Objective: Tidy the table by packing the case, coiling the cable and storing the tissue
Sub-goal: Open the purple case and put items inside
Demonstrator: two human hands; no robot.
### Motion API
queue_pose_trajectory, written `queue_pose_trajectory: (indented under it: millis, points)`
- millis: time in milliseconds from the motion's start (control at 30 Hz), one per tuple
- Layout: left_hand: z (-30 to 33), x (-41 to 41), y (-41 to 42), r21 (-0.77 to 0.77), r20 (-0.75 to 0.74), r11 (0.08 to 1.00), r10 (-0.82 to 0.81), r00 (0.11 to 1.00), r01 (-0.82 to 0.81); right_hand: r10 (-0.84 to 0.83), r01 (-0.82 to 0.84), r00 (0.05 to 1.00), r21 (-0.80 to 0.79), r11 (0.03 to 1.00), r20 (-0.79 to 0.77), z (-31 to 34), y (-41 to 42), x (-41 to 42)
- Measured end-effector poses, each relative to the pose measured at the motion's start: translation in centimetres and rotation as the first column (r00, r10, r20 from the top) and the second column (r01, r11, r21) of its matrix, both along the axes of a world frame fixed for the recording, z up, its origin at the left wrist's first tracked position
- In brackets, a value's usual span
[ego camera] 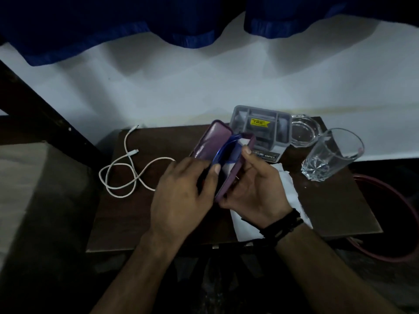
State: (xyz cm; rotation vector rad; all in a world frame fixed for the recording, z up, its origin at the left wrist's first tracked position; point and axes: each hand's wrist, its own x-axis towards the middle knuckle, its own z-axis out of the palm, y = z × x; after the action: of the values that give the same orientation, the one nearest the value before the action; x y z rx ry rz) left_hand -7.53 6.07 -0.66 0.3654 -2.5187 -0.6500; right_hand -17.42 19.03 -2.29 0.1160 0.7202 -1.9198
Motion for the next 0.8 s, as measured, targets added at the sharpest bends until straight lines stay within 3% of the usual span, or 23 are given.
queue_pose_trajectory:
  millis: [233, 367, 567, 667, 800]
  points:
    - [0.38, 0.28, 0.47, -0.002, 0.134, 1.000, 0.005, 0.991, -0.005, 0.000, -0.001, 1.000, -0.027, 1.000, -0.019, -0.32, -0.23, 0.38]
    - [0.14, 0.03, 0.58, 0.152, 0.059, 0.988, 0.028, 0.998, -0.037, 0.007, -0.007, 1.000, -0.017, 1.000, -0.029, -0.07, -0.43, 0.81]
    - [0.44, 0.10, 0.01, 0.316, 0.124, 0.948, -0.085, 0.989, 0.042, 0.004, -0.003, 0.999, 0.027, 1.000, -0.050, 0.27, -0.26, 0.67]
    - [0.24, 0.14, 0.06, 0.422, 0.144, 0.906, -0.047, 0.989, -0.018, -0.011, 0.017, 0.997, 0.070, 0.997, -0.079, 0.37, -0.15, 0.60]
    - [-0.08, 0.04, -0.10, 0.345, 0.105, 0.934, 0.064, 0.992, -0.097, -0.048, 0.053, 0.997, 0.098, 0.994, -0.056, 0.55, -0.32, 0.56]
